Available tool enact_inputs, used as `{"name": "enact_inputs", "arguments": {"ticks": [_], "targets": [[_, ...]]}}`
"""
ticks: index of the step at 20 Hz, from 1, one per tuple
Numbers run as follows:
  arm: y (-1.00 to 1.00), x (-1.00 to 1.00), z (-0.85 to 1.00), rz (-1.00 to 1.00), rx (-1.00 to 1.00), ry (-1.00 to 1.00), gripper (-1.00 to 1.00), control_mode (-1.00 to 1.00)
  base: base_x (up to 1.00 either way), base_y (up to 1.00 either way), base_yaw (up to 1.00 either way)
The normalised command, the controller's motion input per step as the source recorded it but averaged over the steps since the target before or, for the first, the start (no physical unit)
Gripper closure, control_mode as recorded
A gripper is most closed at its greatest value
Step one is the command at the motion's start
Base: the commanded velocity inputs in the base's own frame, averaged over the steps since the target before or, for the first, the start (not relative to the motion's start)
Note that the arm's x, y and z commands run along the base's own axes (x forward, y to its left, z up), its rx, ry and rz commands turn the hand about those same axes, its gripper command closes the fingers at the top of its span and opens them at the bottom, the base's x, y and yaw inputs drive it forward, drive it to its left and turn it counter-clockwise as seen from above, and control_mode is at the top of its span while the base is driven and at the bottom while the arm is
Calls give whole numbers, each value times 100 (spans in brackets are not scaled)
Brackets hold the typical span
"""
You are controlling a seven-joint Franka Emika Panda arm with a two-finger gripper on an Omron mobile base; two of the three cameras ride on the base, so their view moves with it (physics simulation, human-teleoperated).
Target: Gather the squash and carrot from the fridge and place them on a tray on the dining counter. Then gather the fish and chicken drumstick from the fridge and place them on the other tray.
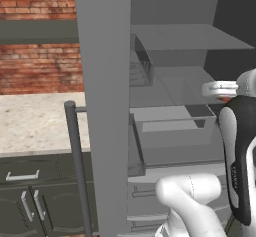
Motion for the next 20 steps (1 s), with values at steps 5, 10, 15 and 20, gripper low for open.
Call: {"name": "enact_inputs", "arguments": {"ticks": [5,10,15,20], "targets": [[11,-30,-19,0,0,0,100,-100,0,0,0],[0,-1,-1,0,0,0,100,100,-1,0,0],[0,0,0,0,0,0,100,100,-3,0,0],[0,0,0,0,0,0,100,100,-81,0,0]]}}
